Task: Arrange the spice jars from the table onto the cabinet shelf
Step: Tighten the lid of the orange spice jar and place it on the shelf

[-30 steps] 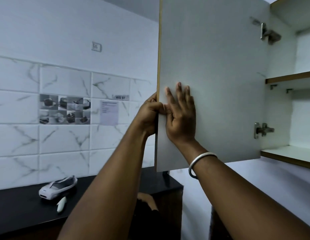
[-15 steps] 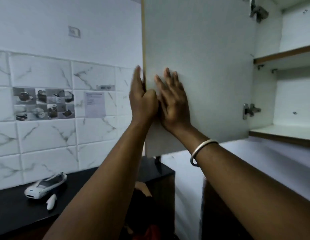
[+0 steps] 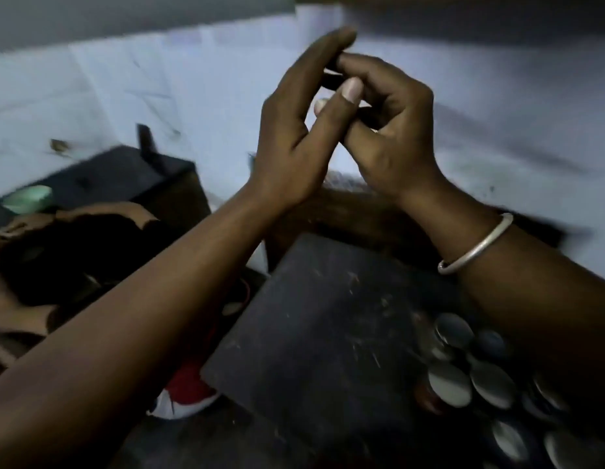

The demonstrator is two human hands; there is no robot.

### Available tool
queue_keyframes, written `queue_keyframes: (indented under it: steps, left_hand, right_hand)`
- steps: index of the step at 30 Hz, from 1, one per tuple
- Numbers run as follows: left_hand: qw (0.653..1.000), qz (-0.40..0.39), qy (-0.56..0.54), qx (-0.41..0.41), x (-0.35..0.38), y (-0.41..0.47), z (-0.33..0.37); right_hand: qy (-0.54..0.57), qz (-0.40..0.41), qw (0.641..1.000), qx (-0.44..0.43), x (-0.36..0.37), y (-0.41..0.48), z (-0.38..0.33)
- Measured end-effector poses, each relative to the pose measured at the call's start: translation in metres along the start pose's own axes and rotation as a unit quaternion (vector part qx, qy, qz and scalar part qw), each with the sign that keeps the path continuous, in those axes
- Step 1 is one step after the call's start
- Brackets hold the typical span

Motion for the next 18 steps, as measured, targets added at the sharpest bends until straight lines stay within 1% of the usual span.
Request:
queue_keyframes:
  steps: [3,6,9,11,12,14,15,16,17,18]
  left_hand:
    - [0.996,-0.065,-0.023,-0.05,0.067,-0.053,-0.029]
    - [0.986,-0.136,-0.046,-0.084,0.126,-0.111,-0.053]
    - [0.958,-0.246,-0.078,-0.122,0.193,-0.172,-0.067]
    - [0.926,-0.341,-0.074,-0.147,0.232,-0.216,-0.078]
    - [0.901,-0.396,-0.067,-0.165,0.25,-0.239,-0.085]
    - [0.83,-0.52,-0.04,-0.197,0.28,-0.29,-0.099]
    - [0.788,-0.579,-0.02,-0.207,0.291,-0.316,-0.104]
    - [0.751,-0.626,0.004,-0.21,0.298,-0.338,-0.108]
    - [0.723,-0.658,0.024,-0.211,0.302,-0.356,-0.11]
    - [0.704,-0.676,0.034,-0.214,0.306,-0.369,-0.11]
  right_hand:
    - [-0.067,0.014,0.994,0.088,-0.049,-0.068,0.051]
    - [-0.138,-0.012,0.983,0.119,-0.088,-0.136,0.09]
    - [-0.2,-0.047,0.961,0.184,-0.126,-0.205,0.123]
    - [-0.234,-0.095,0.932,0.261,-0.141,-0.252,0.148]
    - [-0.261,-0.133,0.907,0.303,-0.146,-0.276,0.16]
    - [-0.309,-0.24,0.843,0.37,-0.149,-0.328,0.185]
    - [-0.344,-0.308,0.796,0.391,-0.149,-0.356,0.195]
    - [-0.387,-0.378,0.734,0.409,-0.149,-0.384,0.205]
    - [-0.425,-0.43,0.675,0.423,-0.151,-0.409,0.211]
    - [-0.454,-0.457,0.637,0.423,-0.152,-0.428,0.216]
Point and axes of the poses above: each hand's wrist, its own y-axis towards the middle knuckle, its own x-axis out of the palm, z = x × y, the point moved 9 cm from there along y, towards the middle knuckle, and after that the axes turned 4 degrees about y, right-handed, at the moved point
